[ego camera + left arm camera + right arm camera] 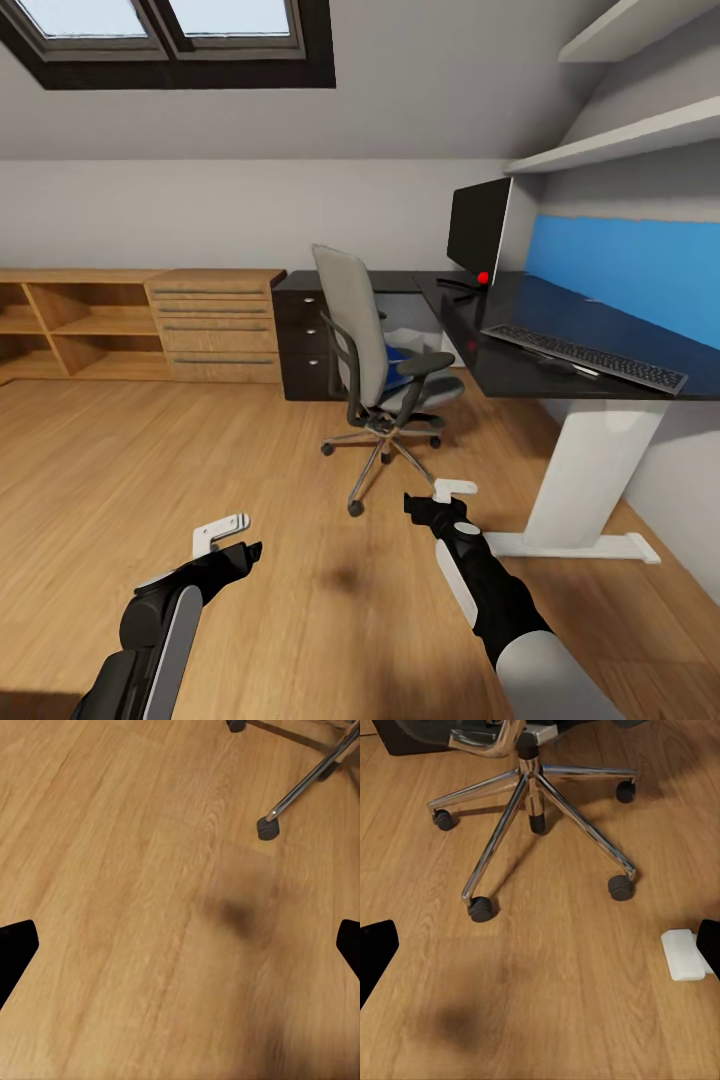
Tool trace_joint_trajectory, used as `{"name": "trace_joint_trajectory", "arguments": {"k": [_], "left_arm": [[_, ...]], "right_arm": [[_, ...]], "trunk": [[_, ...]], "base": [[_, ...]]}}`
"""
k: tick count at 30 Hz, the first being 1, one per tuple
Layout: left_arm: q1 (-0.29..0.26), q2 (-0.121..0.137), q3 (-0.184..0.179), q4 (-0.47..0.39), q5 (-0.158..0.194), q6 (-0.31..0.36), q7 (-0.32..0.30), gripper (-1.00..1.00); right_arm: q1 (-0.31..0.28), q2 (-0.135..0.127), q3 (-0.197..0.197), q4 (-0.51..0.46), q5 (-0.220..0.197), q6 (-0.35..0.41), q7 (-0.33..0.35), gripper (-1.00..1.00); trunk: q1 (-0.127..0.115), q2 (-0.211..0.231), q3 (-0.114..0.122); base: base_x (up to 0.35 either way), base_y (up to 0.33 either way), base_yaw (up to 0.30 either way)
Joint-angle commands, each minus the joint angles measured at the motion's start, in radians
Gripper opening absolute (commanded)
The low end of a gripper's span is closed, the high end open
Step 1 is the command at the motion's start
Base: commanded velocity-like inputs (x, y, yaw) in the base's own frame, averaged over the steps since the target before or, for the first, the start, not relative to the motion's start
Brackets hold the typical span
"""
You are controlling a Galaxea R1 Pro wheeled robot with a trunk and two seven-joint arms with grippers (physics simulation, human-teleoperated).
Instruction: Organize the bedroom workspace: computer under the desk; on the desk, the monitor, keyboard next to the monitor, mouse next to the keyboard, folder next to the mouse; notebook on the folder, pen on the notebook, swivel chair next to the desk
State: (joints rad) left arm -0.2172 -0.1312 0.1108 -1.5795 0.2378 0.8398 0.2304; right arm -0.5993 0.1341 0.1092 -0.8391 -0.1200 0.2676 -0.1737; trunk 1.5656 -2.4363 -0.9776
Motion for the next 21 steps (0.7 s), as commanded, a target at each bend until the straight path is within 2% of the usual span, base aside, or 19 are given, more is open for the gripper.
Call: {"name": "trace_joint_trajectory", "arguments": {"k": [1,15,16,21], "left_arm": [[-0.001,-0.001,0.001,-0.001,0.010,0.004,0.007,1.00],[-0.001,0.001,0.001,0.001,0.013,0.003,0.000,1.00],[-0.001,0.001,0.001,0.001,0.012,-0.001,-0.002,1.00],[-0.001,0.001,0.001,0.001,0.012,-0.001,-0.002,1.00]], "right_arm": [[0.000,-0.001,0.004,-0.002,-0.010,0.004,-0.009,1.00],[0.000,-0.001,0.004,0.016,-0.009,-0.004,-0.015,1.00],[0.000,-0.001,0.005,0.076,-0.008,-0.067,-0.015,1.00],[0.000,-0.001,0.005,0.116,-0.007,-0.136,-0.018,1.00]], "trunk": [[0.000,-0.001,-0.001],[0.000,-0.001,-0.001],[0.000,-0.001,-0.001],[0.000,-0.001,-0.001]], "base": [[0.000,0.000,0.000],[0.002,0.000,0.000],[0.285,0.000,0.000],[0.304,0.000,0.000]]}}
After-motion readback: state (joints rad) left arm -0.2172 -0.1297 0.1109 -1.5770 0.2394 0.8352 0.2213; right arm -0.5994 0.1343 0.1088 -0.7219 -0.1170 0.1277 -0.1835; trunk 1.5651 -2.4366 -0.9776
